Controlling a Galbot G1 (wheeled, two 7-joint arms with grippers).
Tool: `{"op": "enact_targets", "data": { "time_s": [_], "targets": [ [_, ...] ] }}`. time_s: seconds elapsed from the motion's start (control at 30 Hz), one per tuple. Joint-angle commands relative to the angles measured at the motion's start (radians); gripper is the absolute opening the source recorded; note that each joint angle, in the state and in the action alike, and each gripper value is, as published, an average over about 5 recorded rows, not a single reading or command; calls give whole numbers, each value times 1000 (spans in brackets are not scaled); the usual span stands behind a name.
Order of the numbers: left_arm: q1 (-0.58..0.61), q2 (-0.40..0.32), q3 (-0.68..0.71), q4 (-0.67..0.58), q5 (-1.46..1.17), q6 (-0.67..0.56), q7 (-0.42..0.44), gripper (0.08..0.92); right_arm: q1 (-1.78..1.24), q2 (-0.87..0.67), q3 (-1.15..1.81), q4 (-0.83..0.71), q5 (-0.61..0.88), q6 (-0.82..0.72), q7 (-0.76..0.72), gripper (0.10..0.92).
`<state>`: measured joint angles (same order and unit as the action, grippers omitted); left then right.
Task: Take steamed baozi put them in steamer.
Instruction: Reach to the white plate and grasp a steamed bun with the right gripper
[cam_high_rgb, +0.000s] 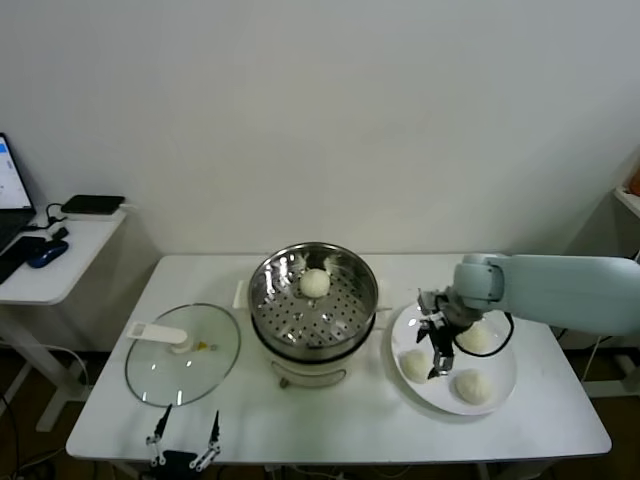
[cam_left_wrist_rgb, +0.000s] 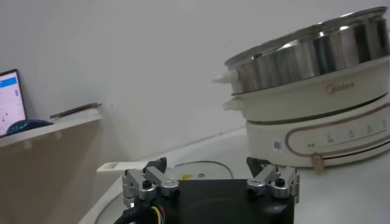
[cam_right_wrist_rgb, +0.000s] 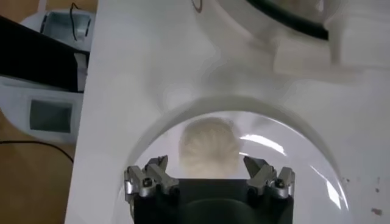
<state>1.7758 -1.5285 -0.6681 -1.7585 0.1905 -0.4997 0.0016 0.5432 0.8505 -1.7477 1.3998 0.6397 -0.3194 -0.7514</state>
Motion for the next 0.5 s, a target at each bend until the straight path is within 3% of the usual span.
{"op": "enact_targets", "data": {
  "time_s": [0.03, 0.27, 0.5],
  "targets": [
    [0, 0, -6, 0, 3, -1, 0, 823, -117, -4, 100, -35, -52, -27, 34, 823],
    [-1, 0, -7, 0, 5, -2, -1, 823, -118, -3, 98, -34, -56, -28, 23, 818],
    [-3, 1, -9, 0, 5, -2, -1, 823, -110, -4, 101, -39, -64, -25, 15, 683]
  ]
}}
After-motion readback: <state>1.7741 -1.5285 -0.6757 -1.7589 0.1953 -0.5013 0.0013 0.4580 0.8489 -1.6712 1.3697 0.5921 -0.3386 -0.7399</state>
